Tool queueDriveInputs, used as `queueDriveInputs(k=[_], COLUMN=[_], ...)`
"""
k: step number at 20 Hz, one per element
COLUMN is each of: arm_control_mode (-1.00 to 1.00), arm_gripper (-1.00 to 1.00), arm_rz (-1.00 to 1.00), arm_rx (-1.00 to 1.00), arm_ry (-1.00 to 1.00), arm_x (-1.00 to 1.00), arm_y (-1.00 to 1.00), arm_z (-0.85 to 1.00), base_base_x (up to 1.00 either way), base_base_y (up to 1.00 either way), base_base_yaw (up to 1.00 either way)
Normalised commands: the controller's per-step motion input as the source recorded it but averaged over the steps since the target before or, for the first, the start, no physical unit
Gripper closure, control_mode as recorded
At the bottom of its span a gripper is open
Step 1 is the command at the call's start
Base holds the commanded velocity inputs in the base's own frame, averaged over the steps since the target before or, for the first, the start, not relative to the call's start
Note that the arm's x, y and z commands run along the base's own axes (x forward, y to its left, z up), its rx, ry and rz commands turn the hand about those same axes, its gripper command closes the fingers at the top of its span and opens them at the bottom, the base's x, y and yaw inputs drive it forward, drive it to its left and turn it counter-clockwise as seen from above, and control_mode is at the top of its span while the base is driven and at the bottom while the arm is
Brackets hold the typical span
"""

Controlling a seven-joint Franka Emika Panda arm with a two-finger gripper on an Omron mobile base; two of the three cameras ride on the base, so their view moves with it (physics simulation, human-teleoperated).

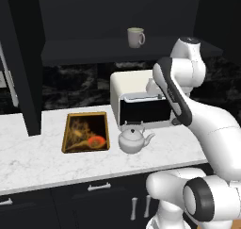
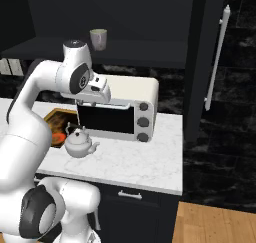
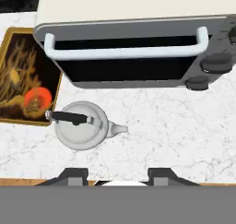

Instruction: Pick the kettle from the counter and place it on the tray. Then pick the mug from the cabinet and place it on the tray. Then close the cabinet doors.

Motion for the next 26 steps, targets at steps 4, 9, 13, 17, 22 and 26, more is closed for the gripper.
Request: queueDriveInputs(k=[4, 9, 13, 17, 22, 26], arm_control_mode=[-1.00, -1.00, -1.00, -1.00, -1.00, -1.00], arm_gripper=[-1.00, -1.00, -1.00, -1.00, -1.00, -1.00], arm_rz=[0.25, 0.86, 0.36, 0.06, 0.02, 0.02], arm_rx=[0.00, -0.02, -0.11, -0.13, -0.18, -0.15], arm_ry=[0.04, 0.08, 0.11, 0.01, 0.00, 0.00], arm_x=[0.00, -0.06, 0.15, 0.16, 0.08, 0.25], arm_y=[0.36, 0.64, 0.61, 0.16, 0.00, 0.03], arm_z=[-0.19, -0.59, -0.54, -0.30, -0.40, -0.47], base_base_x=[0.00, 0.00, 0.00, 0.00, 0.00, 0.00], base_base_y=[0.00, 0.00, 0.00, 0.00, 0.00, 0.00], base_base_yaw=[0.00, 0.00, 0.00, 0.00, 0.00, 0.00])
